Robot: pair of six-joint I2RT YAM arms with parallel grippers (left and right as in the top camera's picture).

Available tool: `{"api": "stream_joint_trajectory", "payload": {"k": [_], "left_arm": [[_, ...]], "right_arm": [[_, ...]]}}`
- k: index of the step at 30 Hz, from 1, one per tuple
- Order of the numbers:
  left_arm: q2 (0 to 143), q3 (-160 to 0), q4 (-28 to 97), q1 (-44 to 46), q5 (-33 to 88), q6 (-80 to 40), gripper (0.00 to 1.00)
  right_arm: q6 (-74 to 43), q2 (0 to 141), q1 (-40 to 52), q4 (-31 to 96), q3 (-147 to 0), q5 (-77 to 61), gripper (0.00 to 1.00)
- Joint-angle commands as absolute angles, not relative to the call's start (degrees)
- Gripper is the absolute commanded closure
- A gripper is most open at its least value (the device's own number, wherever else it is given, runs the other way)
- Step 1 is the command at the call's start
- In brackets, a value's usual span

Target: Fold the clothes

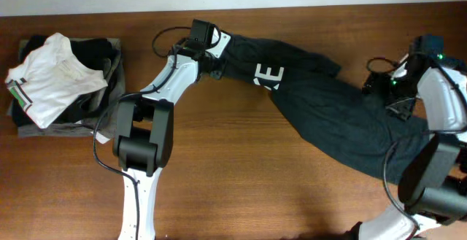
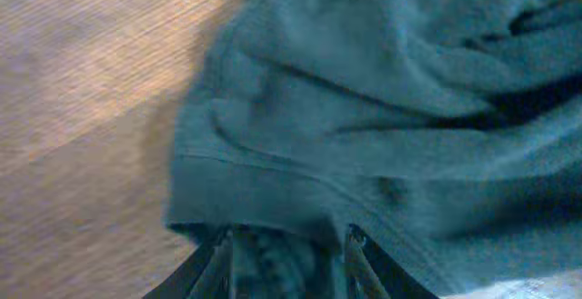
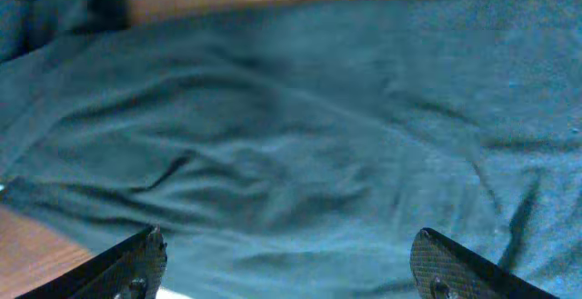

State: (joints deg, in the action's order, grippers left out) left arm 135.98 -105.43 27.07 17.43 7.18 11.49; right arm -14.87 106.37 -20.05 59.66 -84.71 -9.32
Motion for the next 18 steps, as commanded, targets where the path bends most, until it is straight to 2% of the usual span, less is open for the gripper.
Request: {"api": "stream_joint_trajectory", "payload": {"k": [1, 3, 5, 7, 10, 12, 13, 15, 18], "left_arm": [[138.3, -105.8, 25.8, 17.6, 5.2, 11.1, 0.7], [138.9, -105.8, 31.3, 17.2, -0.9, 11.1, 1.0], [138.8, -106.6, 39.6, 14.4, -14.6, 10.5, 1.0], [138.7, -110.0, 46.9, 8.4, -15.8, 9.9, 1.0], [138.7, -116.2, 52.1, 6.1, -15.2, 9.9, 1.0], [138.7, -120.7, 54.9, 6.3, -12.8, 9.9, 0.93], [138.7, -124.2, 56.9, 6.4, -7.6, 9.9, 0.75], [138.7, -128.7, 60.3, 6.4, -3.1, 9.9, 0.58], [138.7, -138.5, 67.3, 6.4, -2.1, 9.9, 0.49]], "right_arm": [[-15.5, 107.5, -20.7, 59.7, -84.3, -8.6, 0.11], [-15.5, 107.5, -20.8, 59.5, -84.3, -6.7, 0.11], [-15.5, 108.2, -21.8, 58.3, -84.2, -0.7, 0.1], [-15.5, 112.1, -25.0, 56.4, -84.1, 2.9, 0.1], [-13.8, 114.8, -28.6, 51.3, -84.1, 2.2, 0.09], [-13.8, 116.1, -29.3, 45.8, -84.1, -1.0, 0.09], [-11.7, 117.6, -28.7, 43.8, -84.1, -8.4, 0.09], [-10.9, 120.4, -26.2, 42.9, -84.1, -12.9, 0.09], [-5.9, 124.2, -20.3, 41.9, -84.1, -17.0, 0.11]]}}
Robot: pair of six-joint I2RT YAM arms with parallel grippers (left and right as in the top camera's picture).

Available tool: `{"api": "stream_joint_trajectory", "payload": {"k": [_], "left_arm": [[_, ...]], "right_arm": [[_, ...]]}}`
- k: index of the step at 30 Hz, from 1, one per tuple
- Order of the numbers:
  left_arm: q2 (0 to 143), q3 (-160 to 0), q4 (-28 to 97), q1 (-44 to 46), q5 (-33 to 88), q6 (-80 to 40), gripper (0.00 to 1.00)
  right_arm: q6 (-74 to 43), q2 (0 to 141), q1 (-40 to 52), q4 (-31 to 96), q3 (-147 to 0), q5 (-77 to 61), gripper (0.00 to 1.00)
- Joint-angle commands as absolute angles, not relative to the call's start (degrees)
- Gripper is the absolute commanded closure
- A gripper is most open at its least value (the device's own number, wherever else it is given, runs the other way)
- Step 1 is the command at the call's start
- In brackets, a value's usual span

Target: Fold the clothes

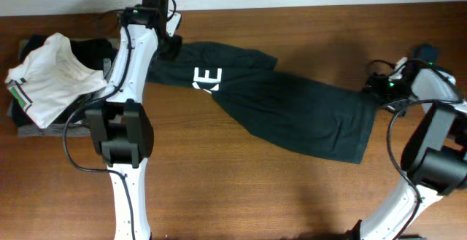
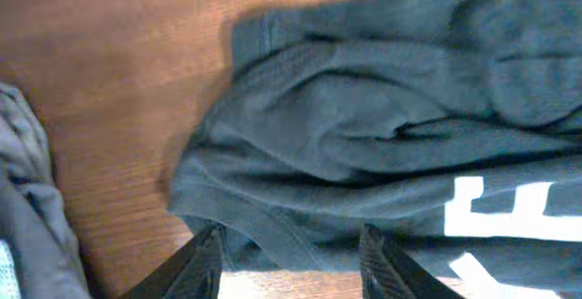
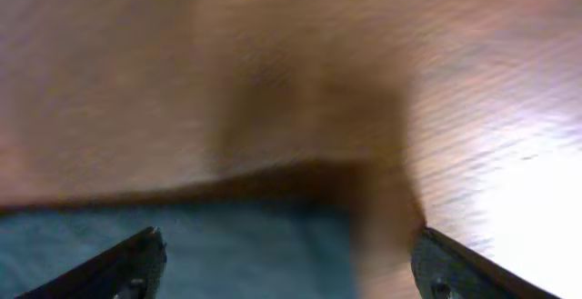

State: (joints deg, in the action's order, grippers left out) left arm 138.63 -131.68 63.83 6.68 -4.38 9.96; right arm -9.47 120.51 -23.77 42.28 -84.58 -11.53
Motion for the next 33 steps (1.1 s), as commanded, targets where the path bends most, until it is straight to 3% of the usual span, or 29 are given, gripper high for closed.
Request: {"api": "stream_joint_trajectory", "payload": {"k": [1, 2, 3, 4, 8, 10, 14, 19, 20, 21, 23, 24, 33], "left_arm": [[138.7, -143.8, 70.4, 6.4, -2.1, 9.9, 0.46], [138.7, -145.3, 71.2, 6.4, -2.1, 9.9, 0.45], [138.7, -147.3, 72.4, 6.4, -2.1, 9.9, 0.44], [138.7, -148.3, 73.0, 6.4, -2.1, 9.9, 0.41], [138.8, -148.4, 73.8, 6.4, -2.0, 9.9, 0.37], [139.0, -148.3, 73.4, 6.4, 5.8, 9.9, 0.33], [144.8, -148.2, 69.0, 10.0, 13.3, 17.7, 0.23], [157.1, -148.2, 56.1, 13.7, 11.6, 19.4, 0.23], [158.0, -148.2, 54.2, 13.7, 11.6, 19.4, 0.27], [158.6, -148.2, 51.8, 13.7, 11.6, 19.4, 0.41], [158.6, -148.2, 51.0, 13.7, 11.6, 19.4, 0.73], [158.6, -148.2, 51.6, 13.6, 11.6, 19.4, 0.98], [144.6, -148.4, 66.8, 11.0, 9.5, 18.9, 1.0]], "right_arm": [[-5.8, 124.4, -17.4, 39.6, -84.1, -17.0, 0.25], [-5.8, 124.4, -16.5, 38.8, -84.1, -17.0, 0.42], [-5.8, 124.3, -16.0, 38.7, -84.4, -17.0, 0.8], [-5.8, 123.5, -16.4, 40.5, -86.0, -17.0, 0.96], [-4.9, 112.9, -19.2, 52.8, -94.1, -12.0, 0.96], [-4.9, 106.9, -19.3, 59.5, -94.3, -2.9, 0.96], [-4.7, 106.1, -19.1, 62.5, -94.3, -3.0, 0.96], [-4.7, 106.1, -19.1, 63.9, -94.3, -5.0, 0.96], [-4.7, 106.1, -19.1, 63.9, -94.3, -5.5, 0.96], [-4.7, 106.1, -19.1, 63.9, -94.3, -5.5, 0.96], [-4.7, 106.1, -19.1, 63.9, -94.3, -5.5, 0.96], [-4.7, 106.1, -19.1, 63.6, -94.3, -5.5, 0.96], [-4.9, 106.1, -19.3, 62.3, -94.3, -5.3, 0.96]]}}
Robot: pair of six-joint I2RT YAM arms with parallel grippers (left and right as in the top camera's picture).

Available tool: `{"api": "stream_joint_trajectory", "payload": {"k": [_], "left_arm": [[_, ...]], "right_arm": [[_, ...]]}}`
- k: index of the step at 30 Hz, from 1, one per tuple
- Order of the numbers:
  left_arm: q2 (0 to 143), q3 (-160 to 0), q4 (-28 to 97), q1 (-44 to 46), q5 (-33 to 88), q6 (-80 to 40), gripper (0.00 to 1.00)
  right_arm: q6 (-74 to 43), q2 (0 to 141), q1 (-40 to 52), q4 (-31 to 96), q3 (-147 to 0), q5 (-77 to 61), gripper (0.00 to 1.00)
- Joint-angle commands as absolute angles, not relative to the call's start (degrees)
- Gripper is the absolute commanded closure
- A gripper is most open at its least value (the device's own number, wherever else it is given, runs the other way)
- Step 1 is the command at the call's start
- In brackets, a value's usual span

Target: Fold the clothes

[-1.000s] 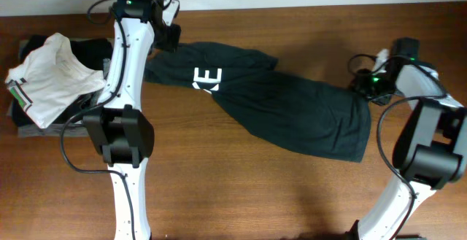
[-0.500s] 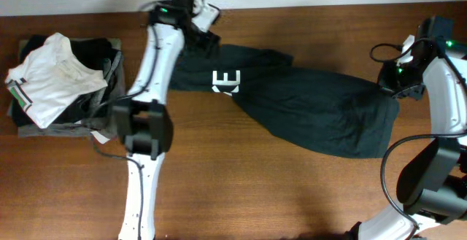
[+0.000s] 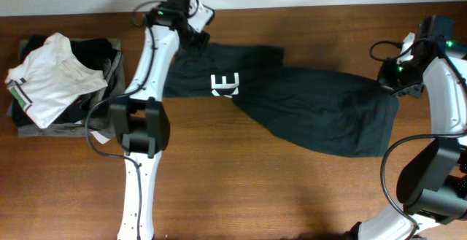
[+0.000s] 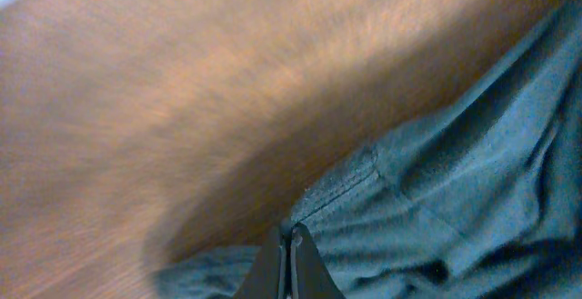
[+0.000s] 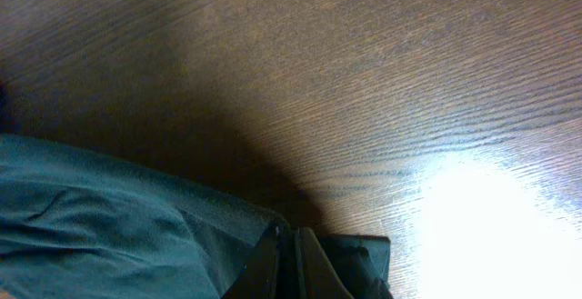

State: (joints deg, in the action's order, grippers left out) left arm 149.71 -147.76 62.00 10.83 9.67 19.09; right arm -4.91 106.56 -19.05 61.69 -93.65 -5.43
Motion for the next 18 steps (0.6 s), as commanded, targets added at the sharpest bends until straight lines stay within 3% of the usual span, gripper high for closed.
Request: {"api": "stream_joint_trajectory", "payload": {"k": [1, 6, 10, 12, 15, 18], "left_arm": [[143.0, -148.4, 69.8, 11.1, 7.1, 18.9, 1.0], [138.0, -147.3, 96.8, 10.8, 6.5, 14.4, 1.0], [138.0, -137.1, 96.7, 10.6, 6.2, 11.1, 1.0], [138.0, -129.4, 94.9, 10.6, 5.2, 11.2, 0.87], [138.0, -130.2, 87.5, 11.2, 5.1, 11.2, 0.66], [138.0, -131.3, 74.8, 14.3, 8.8, 13.9, 0.55]], "right_arm": [[-4.9, 106.1, -19.3, 62.3, -94.3, -5.3, 0.96], [-4.9, 106.1, -19.3, 62.2, -94.3, 0.9, 0.96], [-4.9, 106.1, -19.3, 62.9, -94.3, 2.7, 0.95], [-4.9, 106.1, -19.3, 62.8, -94.3, 2.7, 0.95], [-4.9, 106.1, -19.3, 61.7, -94.3, 2.7, 0.93], [-4.9, 106.1, -19.3, 61.1, -94.3, 2.7, 0.9]]}}
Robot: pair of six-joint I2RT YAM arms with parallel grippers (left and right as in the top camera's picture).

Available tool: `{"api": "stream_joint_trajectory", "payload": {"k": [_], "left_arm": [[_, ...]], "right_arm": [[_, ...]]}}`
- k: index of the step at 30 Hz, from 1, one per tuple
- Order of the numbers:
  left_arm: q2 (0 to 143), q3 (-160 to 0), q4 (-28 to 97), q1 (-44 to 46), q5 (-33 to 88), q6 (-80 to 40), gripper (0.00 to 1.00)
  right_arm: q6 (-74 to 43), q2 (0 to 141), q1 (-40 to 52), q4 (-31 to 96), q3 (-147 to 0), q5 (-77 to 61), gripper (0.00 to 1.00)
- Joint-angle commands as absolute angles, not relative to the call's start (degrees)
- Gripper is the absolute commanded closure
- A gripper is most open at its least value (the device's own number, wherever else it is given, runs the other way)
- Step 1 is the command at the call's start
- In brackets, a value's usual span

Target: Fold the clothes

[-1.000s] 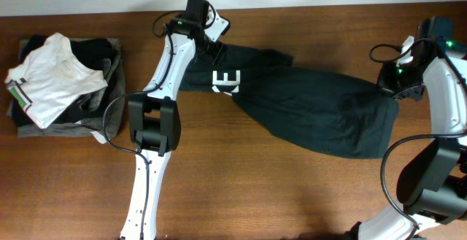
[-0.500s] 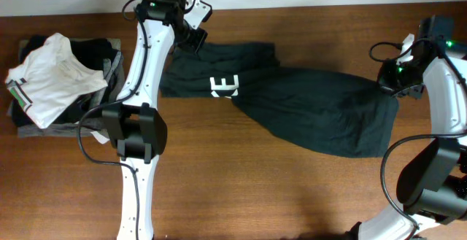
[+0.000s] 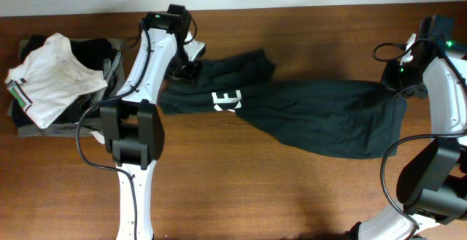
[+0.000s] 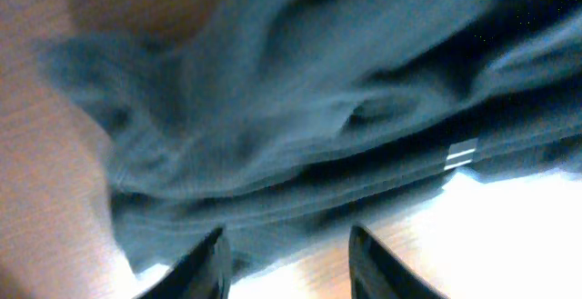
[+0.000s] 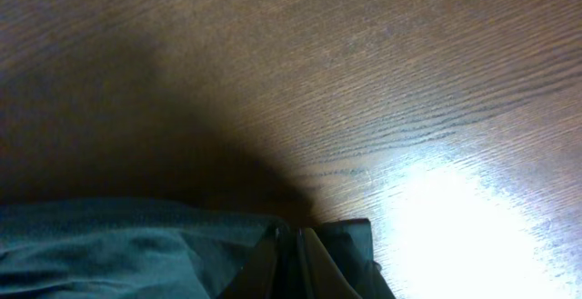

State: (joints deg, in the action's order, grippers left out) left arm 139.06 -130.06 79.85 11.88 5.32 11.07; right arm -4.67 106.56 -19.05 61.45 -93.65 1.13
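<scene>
A dark green garment (image 3: 314, 116) with a white "E" print (image 3: 226, 100) lies stretched across the wooden table (image 3: 292, 196). My left gripper (image 3: 186, 71) is over its rumpled left end, near the far corner. In the left wrist view, which is blurred, that gripper (image 4: 286, 237) is open with the cloth (image 4: 300, 108) just ahead of its fingers. My right gripper (image 3: 403, 87) is at the garment's far right corner. In the right wrist view it (image 5: 296, 237) is shut on the cloth's edge (image 5: 136, 244).
At the table's left end, a white shirt (image 3: 51, 79) lies on top of a pile of dark and grey clothes (image 3: 102, 61). The table's far edge meets a white wall. Both arms' bases stand at the near edge.
My left gripper was shut on the garment's left edge near the far side. Now it is open and nearer, with the left end lying rumpled on the table. The right gripper stays shut on its corner.
The garment first lay slanted across the table, with my right gripper open over its right part. Then it lay further left, both grippers open at its ends. Then both were shut on opposite ends, the cloth stretched between them. Now the left has let go.
</scene>
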Motion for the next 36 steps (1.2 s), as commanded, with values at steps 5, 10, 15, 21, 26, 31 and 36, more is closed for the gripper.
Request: {"api": "stream_joint_trajectory", "payload": {"k": [5, 10, 15, 21, 26, 31, 36], "left_arm": [[142.7, -131.3, 62.6, 21.2, 7.7, 22.9, 0.37], [142.7, -131.5, 62.3, 21.3, 8.0, 22.9, 0.52], [142.7, -131.6, 64.6, 21.6, 6.7, 25.2, 1.0], [123.8, -149.5, 78.1, 16.1, 0.3, 25.2, 1.0], [110.5, -149.5, 79.2, 11.6, -6.0, 24.9, 1.0], [108.4, -149.3, 80.9, 11.6, -7.8, 24.0, 1.0], [108.4, -130.8, 85.7, 11.6, -2.8, 23.5, 1.0]], "right_arm": [[-4.9, 106.1, -19.2, 61.1, -94.3, 2.6, 0.88], [-4.9, 106.1, -19.2, 61.1, -94.3, 2.6, 0.88], [-4.9, 106.1, -19.3, 61.1, -94.3, 2.6, 0.88], [-4.9, 105.8, -20.0, 62.6, -96.7, 2.0, 0.93], [-5.4, 105.4, -20.0, 66.3, -104.0, 1.6, 0.96], [-6.4, 105.5, -19.9, 74.6, -106.4, -0.8, 0.96], [-6.4, 105.6, -19.9, 77.1, -94.1, -2.2, 0.58]]}}
